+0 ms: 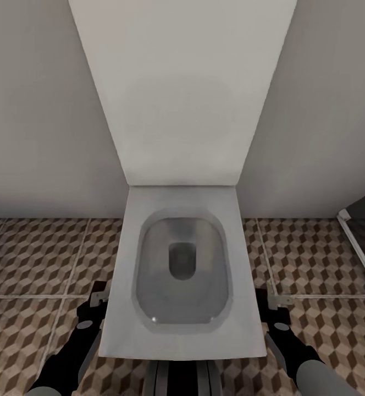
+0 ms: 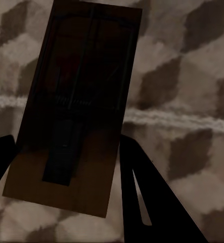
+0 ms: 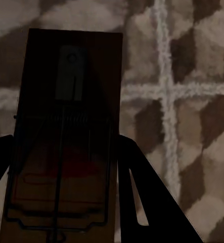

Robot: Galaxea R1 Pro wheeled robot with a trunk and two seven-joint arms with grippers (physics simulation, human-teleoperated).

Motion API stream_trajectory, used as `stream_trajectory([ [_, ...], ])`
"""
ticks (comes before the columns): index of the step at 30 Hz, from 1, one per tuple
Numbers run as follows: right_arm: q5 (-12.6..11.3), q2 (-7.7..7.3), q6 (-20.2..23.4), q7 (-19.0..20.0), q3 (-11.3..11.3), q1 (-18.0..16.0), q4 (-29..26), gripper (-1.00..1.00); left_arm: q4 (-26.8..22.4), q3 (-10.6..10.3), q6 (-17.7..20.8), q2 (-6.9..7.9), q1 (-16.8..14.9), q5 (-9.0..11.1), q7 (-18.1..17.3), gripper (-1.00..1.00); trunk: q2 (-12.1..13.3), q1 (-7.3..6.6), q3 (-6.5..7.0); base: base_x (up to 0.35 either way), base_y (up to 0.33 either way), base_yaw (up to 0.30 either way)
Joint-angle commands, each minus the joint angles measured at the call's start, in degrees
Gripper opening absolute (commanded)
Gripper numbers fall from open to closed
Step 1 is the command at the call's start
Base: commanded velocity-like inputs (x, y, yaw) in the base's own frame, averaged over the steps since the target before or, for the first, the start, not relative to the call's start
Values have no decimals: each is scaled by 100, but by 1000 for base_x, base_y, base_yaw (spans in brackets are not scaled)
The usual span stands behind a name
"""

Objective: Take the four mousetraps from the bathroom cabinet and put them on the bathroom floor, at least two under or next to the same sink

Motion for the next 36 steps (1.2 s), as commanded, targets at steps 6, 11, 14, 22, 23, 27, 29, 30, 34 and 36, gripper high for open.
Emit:
stream_trajectory([
  [6,42,5,-60,6,-89,-3,6,-100,-9,-8,38,4,0,-18,27,-100,-9,14,-137,0,0,0],
  [11,42,5,-71,7,-117,-3,6,-100,-9,-8,42,10,-1,-18,25,-100,-16,27,-248,0,0,0],
  [14,42,5,-72,8,-121,-3,6,-100,-9,-3,45,11,-3,-18,25,-100,-20,35,-314,0,0,0],
  [22,42,5,-70,11,-123,-3,6,-100,-15,0,40,16,-5,-18,30,-100,-31,55,-491,0,0,0],
  [23,42,5,-70,11,-124,-3,6,-100,-16,0,40,15,-5,-18,30,-100,-32,58,-513,0,0,0],
  [27,42,5,-73,11,-124,-3,6,-100,-24,1,40,13,-4,-18,30,-100,-36,66,-580,0,0,0],
  [29,42,5,-71,9,-124,-3,6,-100,-25,1,41,12,-6,-18,30,-100,-36,66,-580,0,0,0],
  [30,42,5,-71,7,-124,-3,6,-100,-26,1,40,12,-4,-18,30,-100,-36,66,-580,0,0,0],
  [34,42,5,-70,10,-124,-3,6,-100,-27,1,39,12,-4,-18,30,-100,-36,66,-580,0,0,0],
  [36,42,5,-71,10,-124,-3,6,-100,-27,1,38,12,-4,-18,32,-100,-36,66,-580,0,0,0],
])
